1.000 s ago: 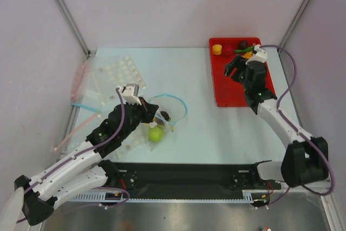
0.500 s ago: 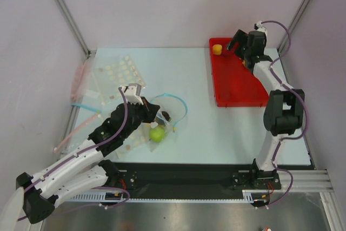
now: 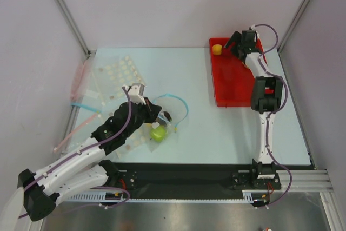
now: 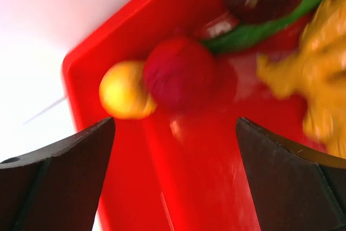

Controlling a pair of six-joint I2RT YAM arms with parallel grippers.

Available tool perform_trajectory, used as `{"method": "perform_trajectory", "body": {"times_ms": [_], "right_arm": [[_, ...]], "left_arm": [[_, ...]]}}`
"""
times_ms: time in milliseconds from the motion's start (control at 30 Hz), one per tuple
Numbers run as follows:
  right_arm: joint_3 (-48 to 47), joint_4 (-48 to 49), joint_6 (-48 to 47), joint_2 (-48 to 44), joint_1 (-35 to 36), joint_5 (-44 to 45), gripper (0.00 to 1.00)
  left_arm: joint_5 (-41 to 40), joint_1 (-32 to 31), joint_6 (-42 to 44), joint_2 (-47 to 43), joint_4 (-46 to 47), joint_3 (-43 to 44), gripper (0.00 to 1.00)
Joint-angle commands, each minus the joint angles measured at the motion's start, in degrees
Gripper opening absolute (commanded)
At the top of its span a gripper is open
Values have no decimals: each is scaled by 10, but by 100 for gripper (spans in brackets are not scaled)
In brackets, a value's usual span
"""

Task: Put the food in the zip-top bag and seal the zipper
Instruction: Pick up the fake fruit from the bin.

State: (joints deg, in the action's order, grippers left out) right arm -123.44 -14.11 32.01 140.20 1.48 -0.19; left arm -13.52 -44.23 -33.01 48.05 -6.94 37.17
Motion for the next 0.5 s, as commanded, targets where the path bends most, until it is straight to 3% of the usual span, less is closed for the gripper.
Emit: {"method": "perform_trajectory", "body": {"times_ms": [0, 133, 367, 400, 467], "right_arm": [[-108, -49, 47, 69, -10, -25, 100], [-186, -44, 112, 142, -34, -67, 100], [-194, 32, 176, 188, -22, -102, 98], [-194, 36, 180, 188, -18, -99, 97], [-194, 48, 187, 189, -17, -98, 81]], "left_arm": [[7, 3, 1, -1, 7, 15, 1], [0, 3, 0, -18, 0, 15, 0], [-5, 3, -4, -19, 3, 12, 0], [-3, 3, -5, -16, 2, 12, 0], [10, 3, -8, -8, 2, 14, 0]]}}
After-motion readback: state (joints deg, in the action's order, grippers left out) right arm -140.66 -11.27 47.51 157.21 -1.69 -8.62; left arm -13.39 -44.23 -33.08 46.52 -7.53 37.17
